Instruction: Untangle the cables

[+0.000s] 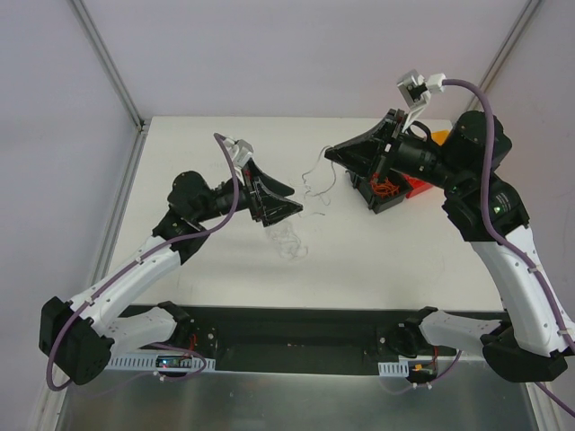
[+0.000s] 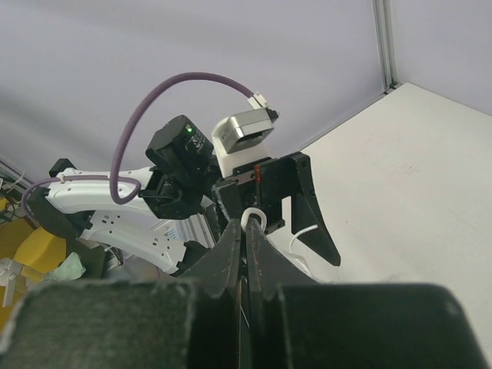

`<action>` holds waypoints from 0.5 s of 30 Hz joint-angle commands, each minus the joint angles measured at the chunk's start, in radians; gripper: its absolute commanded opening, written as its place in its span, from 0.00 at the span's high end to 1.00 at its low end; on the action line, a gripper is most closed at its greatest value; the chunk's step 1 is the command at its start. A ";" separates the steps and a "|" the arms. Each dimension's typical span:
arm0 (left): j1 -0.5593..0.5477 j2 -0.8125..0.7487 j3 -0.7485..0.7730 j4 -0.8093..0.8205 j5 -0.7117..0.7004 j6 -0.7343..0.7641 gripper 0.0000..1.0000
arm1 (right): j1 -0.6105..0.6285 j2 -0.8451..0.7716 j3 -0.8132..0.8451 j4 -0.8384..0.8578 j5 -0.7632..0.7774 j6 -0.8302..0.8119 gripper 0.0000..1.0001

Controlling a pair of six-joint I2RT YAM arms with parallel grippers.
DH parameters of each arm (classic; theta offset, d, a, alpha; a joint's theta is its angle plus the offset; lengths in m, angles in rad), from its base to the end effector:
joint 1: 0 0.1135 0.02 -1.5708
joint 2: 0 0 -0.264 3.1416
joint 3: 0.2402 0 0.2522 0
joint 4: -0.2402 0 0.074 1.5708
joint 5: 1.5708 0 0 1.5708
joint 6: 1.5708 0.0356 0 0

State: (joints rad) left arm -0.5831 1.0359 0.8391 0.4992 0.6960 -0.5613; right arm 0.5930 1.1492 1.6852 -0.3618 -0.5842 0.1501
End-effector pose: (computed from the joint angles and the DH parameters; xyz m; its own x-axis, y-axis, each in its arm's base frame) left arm 0.1829 -0.1480 0.3817 -0.2864 -0.3004 -0.9098 0.9226 0.1697 -0.3465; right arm 0.1500 0.1247 0.5490 0.0050 0.1538 -0.9881 -0.9278 0.3693 0.0528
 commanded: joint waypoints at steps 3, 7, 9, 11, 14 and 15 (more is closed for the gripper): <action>-0.006 0.045 0.031 0.093 -0.030 -0.005 0.39 | -0.002 -0.022 0.056 0.073 -0.014 0.029 1.00; -0.011 0.047 -0.003 0.137 -0.044 -0.023 0.49 | -0.002 -0.022 0.056 0.083 -0.011 0.037 1.00; -0.014 0.036 -0.027 0.166 -0.052 -0.026 0.50 | -0.002 -0.022 0.054 0.086 -0.006 0.039 1.00; -0.017 0.029 -0.041 0.170 -0.064 -0.031 0.48 | -0.004 -0.023 0.050 0.098 -0.003 0.048 1.00; -0.021 0.032 -0.044 0.170 -0.056 -0.045 0.39 | -0.004 -0.025 0.033 0.124 -0.002 0.066 0.99; -0.024 0.033 -0.043 0.174 -0.052 -0.051 0.37 | -0.002 -0.025 0.022 0.135 0.000 0.072 1.00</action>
State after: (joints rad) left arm -0.5907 1.0901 0.8009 0.5907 0.6456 -0.5892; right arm 0.5930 1.1481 1.7004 -0.3222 -0.5838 0.1837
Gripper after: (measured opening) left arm 0.592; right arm 0.015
